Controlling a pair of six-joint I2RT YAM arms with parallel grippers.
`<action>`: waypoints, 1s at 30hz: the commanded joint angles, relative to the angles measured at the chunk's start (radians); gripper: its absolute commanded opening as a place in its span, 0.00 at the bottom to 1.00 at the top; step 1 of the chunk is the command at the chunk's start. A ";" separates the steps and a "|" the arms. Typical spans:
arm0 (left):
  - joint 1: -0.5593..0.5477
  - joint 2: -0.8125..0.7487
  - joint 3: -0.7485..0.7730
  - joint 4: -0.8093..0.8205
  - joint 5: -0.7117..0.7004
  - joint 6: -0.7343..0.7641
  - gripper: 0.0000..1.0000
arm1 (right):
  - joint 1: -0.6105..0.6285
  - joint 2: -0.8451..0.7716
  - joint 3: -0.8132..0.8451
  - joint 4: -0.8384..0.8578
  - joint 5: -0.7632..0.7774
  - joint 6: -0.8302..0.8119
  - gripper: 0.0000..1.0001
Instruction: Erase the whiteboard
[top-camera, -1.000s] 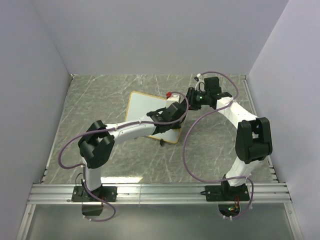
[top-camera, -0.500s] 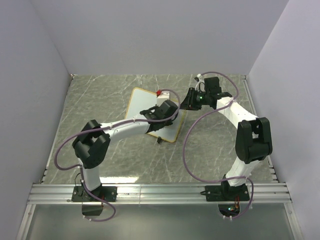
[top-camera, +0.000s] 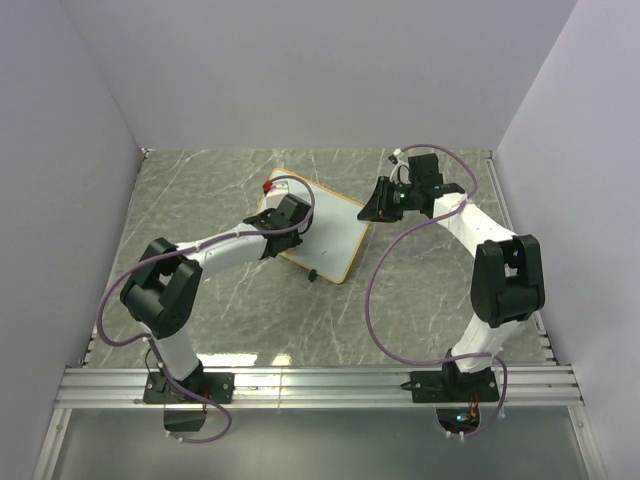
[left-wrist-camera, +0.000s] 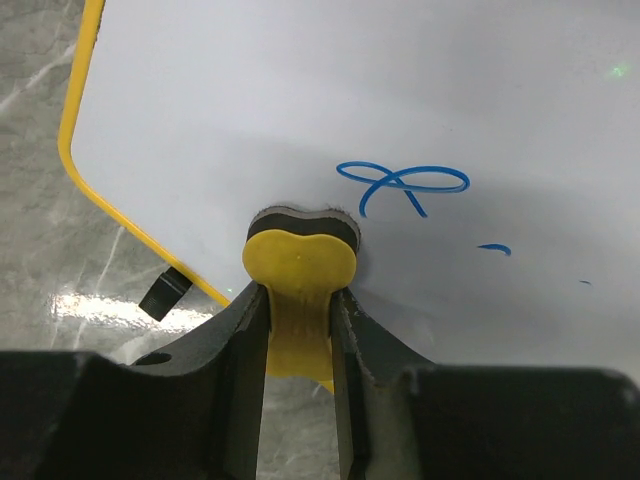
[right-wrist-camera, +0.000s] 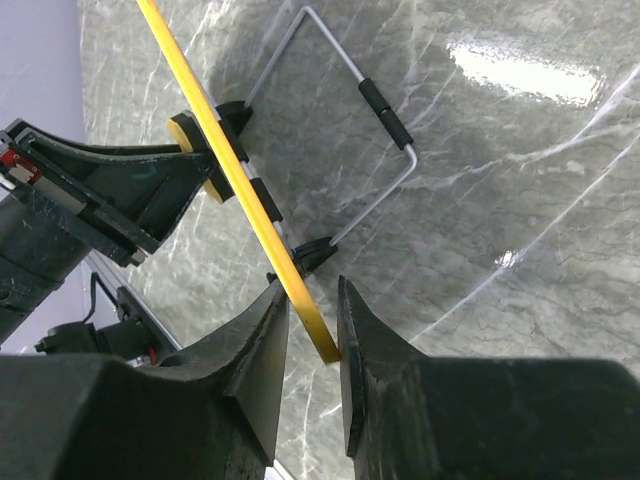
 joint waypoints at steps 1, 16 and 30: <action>-0.008 0.023 -0.011 0.005 0.008 -0.007 0.00 | 0.000 0.000 0.041 -0.045 0.010 -0.006 0.00; -0.328 0.180 0.232 -0.042 0.064 0.039 0.00 | 0.000 0.012 0.058 -0.016 -0.012 0.023 0.00; -0.157 0.052 0.068 -0.036 0.041 -0.018 0.00 | -0.002 -0.018 0.014 -0.001 -0.019 0.022 0.00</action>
